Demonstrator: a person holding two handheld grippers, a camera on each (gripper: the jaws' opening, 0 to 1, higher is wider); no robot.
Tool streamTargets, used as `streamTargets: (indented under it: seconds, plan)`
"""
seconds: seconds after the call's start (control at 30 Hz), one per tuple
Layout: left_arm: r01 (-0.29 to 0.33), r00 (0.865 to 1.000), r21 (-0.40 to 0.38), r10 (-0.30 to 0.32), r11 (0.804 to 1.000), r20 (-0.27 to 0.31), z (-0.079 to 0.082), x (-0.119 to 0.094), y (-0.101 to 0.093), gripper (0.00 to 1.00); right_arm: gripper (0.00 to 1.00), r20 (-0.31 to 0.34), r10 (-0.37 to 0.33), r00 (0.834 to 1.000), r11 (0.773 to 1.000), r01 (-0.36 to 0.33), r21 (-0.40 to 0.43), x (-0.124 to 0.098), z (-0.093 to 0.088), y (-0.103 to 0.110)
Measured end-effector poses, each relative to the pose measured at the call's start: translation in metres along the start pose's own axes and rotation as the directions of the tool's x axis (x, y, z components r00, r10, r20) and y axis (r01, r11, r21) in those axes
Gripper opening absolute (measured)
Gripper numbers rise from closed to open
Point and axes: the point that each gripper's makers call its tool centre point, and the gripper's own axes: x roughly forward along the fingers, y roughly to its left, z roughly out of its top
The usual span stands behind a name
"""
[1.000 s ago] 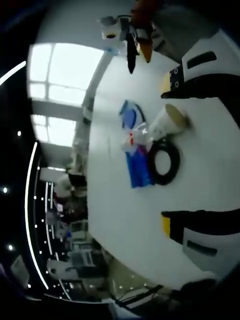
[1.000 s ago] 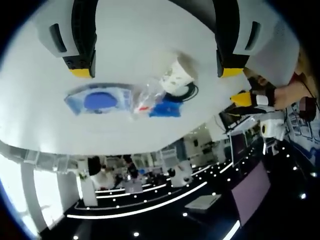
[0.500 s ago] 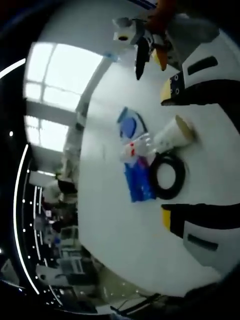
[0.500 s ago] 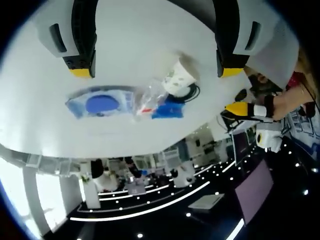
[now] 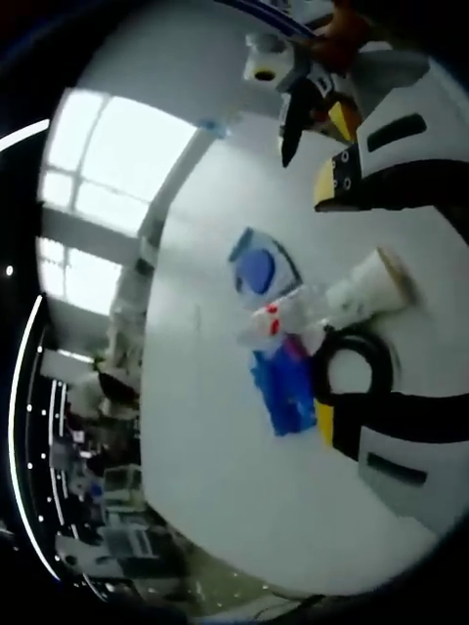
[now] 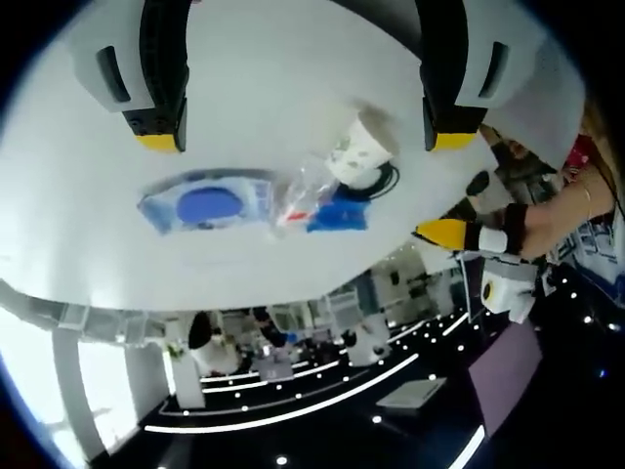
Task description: Arrange the tabletop items into an orderly group along one side of the table until the central work area is clear of visible clutter.
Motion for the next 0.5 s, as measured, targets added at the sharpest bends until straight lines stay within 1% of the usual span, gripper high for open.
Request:
streamTargets:
  seconds: [0.1,0.23,0.5]
  plan:
    - [0.016,1.000,0.012,-0.016,1.000,-0.025,0.001,0.010,-0.004,0.72,1.00,0.003,0.001,1.000,1.000,-0.001,0.020,-0.001,0.000,-0.002]
    - [0.032,0.999,0.009,-0.031,0.999,-0.037,0.001,0.020,-0.008,0.72,1.00,0.016,0.006,1.000,0.999,-0.006,0.033,-0.001,0.002,-0.001]
    - [0.044,0.996,0.024,-0.042,0.999,-0.080,-0.001,0.041,-0.008,0.71,1.00,0.019,0.009,1.000,0.999,-0.010,0.045,-0.002,0.003,-0.001]
